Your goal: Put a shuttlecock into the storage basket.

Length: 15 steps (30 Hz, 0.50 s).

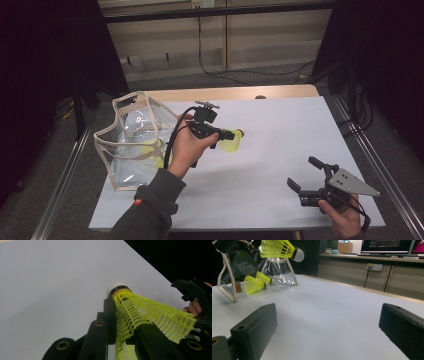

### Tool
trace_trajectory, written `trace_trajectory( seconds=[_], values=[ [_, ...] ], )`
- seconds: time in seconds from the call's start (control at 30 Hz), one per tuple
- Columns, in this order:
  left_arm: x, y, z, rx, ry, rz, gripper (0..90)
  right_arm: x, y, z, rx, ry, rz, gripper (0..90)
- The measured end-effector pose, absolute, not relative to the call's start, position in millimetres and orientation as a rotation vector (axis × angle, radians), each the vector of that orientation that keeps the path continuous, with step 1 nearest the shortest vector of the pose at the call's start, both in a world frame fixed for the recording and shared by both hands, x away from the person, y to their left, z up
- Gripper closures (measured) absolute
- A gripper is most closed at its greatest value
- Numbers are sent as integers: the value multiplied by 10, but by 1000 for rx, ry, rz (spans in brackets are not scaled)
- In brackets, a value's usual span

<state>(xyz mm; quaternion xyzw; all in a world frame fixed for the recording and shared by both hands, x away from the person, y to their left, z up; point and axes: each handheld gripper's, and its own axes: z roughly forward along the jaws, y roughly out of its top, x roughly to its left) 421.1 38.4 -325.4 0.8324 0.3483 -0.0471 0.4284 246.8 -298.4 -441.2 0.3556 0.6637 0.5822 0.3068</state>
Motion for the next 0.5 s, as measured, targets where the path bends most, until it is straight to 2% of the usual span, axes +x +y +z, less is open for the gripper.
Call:
trace_trajectory(
  seconds=[0.5],
  values=[
    [4233,503,-3096,2057,881,-125,842,2472,-2978,-4413,939,1760,1537,16]
  ],
)
